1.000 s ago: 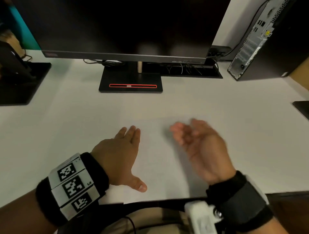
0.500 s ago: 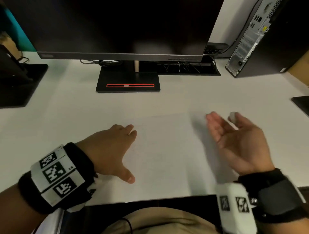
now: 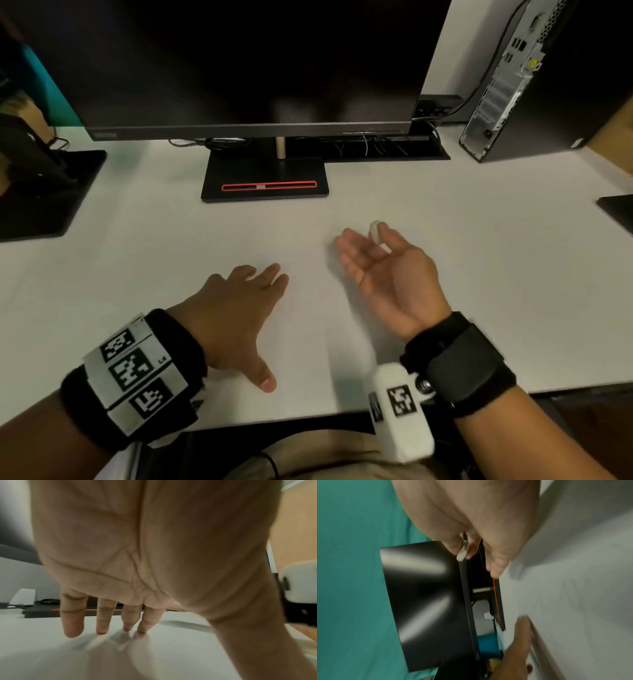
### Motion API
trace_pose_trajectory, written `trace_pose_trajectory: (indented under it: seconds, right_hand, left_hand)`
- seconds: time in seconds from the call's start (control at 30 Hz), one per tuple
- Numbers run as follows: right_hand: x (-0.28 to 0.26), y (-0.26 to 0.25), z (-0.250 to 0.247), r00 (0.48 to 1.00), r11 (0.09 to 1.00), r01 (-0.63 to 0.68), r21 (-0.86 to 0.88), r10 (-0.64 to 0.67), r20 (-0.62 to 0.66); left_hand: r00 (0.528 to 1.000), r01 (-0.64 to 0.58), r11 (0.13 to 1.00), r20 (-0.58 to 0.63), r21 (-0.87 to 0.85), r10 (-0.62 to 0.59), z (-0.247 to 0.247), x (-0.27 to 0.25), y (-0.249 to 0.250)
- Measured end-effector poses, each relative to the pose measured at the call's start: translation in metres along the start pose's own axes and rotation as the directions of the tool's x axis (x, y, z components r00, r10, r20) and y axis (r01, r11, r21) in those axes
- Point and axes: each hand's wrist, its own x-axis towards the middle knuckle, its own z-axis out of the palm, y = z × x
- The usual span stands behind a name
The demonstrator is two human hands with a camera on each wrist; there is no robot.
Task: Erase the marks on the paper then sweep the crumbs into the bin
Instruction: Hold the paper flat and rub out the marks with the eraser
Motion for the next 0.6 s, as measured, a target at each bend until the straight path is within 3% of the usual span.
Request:
trace_pose_trajectory:
  seconds: [0.07,0.1,0.13,0.17,0.2,0.27,0.33,0.37,0.47,0.53,0.6]
  right_hand:
    - [-0.01,0.01,0.0,0.958,0.95,-0.235,-0.207,0.263,0.117]
    - [-0.011,0.016,-0.002,0.9,0.873,-0.35,-0.34,0.415,0.137]
    - [-0.011,0.02,-0.003,0.855,0.801,-0.423,-0.424,0.508,0.107]
    - [-0.009,0.02,-0.003,0.842,0.776,-0.447,-0.445,0.533,0.083]
    - [-0.006,0.018,-0.002,0.864,0.808,-0.434,-0.399,0.498,0.069]
    - [0.009,0.011,-0.003,0.969,0.957,-0.246,-0.151,0.246,-0.019]
    - [0.016,0.002,0.0,0.994,0.999,0.041,-0.031,-0.044,-0.098]
    - [0.015,-0.001,0.001,0.992,0.995,0.095,-0.038,-0.098,-0.076]
    - [0.0,0.002,0.005,0.995,0.962,-0.069,-0.265,0.085,0.047]
    - [-0.011,0.005,0.002,0.976,0.863,-0.157,-0.481,0.21,0.058]
    - [-0.022,0.002,-0.003,0.97,0.759,-0.158,-0.632,0.239,0.043]
  left_hand:
    - [1.0,0.001,1.0,-0.003,-0.007,-0.001,-0.001,-0.001,0.001]
    - [1.0,0.003,1.0,-0.01,-0.018,-0.003,-0.002,0.0,0.002]
    - [1.0,0.009,0.999,-0.015,-0.038,-0.01,-0.001,0.0,0.002]
    - [1.0,0.018,0.998,-0.017,-0.066,-0.019,0.0,0.0,0.001]
    - [0.999,0.024,0.995,-0.019,-0.093,-0.026,0.002,0.001,0.0]
    - [0.999,0.038,0.99,-0.026,-0.137,-0.042,0.004,0.002,-0.003]
    - [0.999,0.044,0.986,-0.015,-0.16,-0.047,0.005,0.001,-0.004]
    - [0.999,0.038,0.987,-0.008,-0.154,-0.039,0.004,0.001,-0.003]
    - [1.0,0.017,0.993,0.027,-0.12,-0.013,-0.002,-0.002,0.0]
    - [0.998,0.022,0.992,0.055,-0.127,-0.015,-0.003,-0.003,0.003]
    - [0.998,0.031,0.991,0.056,-0.127,-0.024,-0.003,-0.002,0.007]
